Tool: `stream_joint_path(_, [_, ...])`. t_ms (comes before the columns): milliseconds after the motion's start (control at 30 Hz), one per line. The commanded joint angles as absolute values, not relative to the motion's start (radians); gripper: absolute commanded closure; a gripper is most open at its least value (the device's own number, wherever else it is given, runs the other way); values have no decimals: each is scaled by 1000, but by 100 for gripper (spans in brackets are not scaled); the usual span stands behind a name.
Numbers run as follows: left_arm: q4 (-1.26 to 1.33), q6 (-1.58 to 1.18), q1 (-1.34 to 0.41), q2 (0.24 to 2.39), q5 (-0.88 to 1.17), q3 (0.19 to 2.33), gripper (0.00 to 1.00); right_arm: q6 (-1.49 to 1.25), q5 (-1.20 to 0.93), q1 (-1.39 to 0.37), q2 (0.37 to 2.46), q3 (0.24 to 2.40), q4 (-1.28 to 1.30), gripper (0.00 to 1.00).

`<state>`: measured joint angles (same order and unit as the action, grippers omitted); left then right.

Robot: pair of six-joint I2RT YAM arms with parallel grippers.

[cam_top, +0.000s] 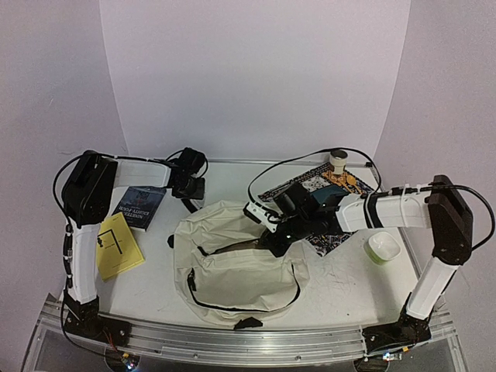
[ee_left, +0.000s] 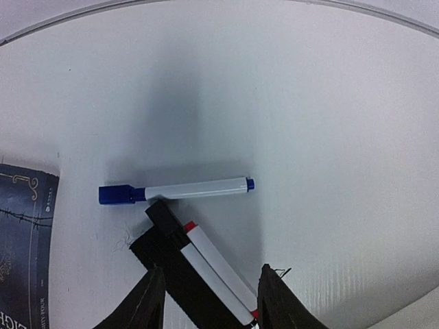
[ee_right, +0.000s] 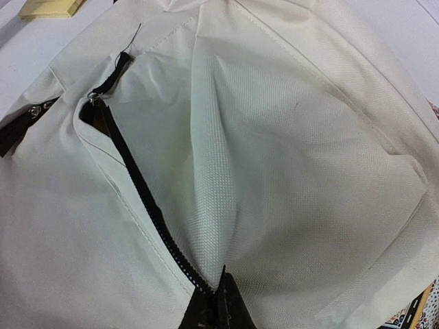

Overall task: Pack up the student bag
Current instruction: Move the pen to the center of the board.

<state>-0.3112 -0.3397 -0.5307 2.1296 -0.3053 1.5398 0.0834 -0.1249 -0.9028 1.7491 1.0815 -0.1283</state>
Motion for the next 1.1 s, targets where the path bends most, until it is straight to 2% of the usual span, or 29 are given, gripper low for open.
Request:
stream_joint_path(0, [-296,-351,-518,2188,-269,1598,58,98,-152,-906,1771,1129,-81,97])
stream_joint_path(300, [-296,-379,-503,2240,-288,1588,67,97,-153,-906,1784,1149,-65,97])
stream_joint_path(600, [-296,-389,-464,2233,-357,1512,69,94,-158,-907,1792,1157,-60,97])
stream_joint_path(1067, [-279,-407,-435,2106,-387,1358,70,97,-177,-907,1813,1183,-57,97])
